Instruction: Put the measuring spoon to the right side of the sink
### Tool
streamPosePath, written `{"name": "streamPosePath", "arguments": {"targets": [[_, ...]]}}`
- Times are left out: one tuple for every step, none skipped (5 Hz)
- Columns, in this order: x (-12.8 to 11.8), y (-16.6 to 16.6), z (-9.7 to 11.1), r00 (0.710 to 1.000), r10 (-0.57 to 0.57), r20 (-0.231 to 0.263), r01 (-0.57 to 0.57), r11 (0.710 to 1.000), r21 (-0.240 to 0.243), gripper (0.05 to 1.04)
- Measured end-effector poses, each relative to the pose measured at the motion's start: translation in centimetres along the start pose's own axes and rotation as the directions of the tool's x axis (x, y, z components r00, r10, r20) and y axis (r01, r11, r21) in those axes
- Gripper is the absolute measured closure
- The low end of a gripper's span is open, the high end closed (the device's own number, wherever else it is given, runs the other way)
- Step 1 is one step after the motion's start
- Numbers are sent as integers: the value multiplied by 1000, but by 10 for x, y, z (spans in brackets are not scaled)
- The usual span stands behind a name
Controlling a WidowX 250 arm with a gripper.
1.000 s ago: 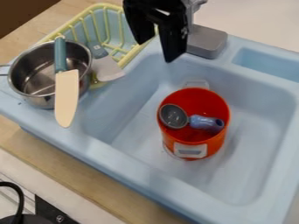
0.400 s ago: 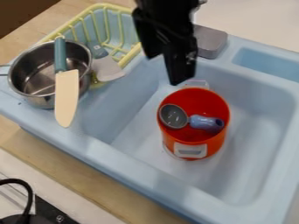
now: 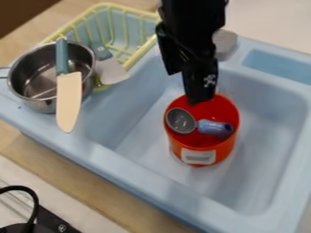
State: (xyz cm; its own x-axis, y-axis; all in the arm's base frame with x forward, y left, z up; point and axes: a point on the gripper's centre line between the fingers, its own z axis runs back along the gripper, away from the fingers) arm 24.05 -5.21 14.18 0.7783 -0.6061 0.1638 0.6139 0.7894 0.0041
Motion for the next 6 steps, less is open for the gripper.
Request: {"name": "streamPosePath", "arguments": {"targets": [[0, -1, -1, 1000, -9, -13, 10, 1000, 8, 85], [-4, -1, -14, 998, -33, -50, 33, 999, 4, 85], [0, -1, -29, 998, -28, -63, 30, 999, 35, 85], [1, -3, -40, 997, -26, -67, 28, 999, 40, 85], [4, -4, -48, 997, -27, -68, 30, 999, 43, 85], [4, -4, -52, 997, -37, -67, 40, 998, 42, 85]]}}
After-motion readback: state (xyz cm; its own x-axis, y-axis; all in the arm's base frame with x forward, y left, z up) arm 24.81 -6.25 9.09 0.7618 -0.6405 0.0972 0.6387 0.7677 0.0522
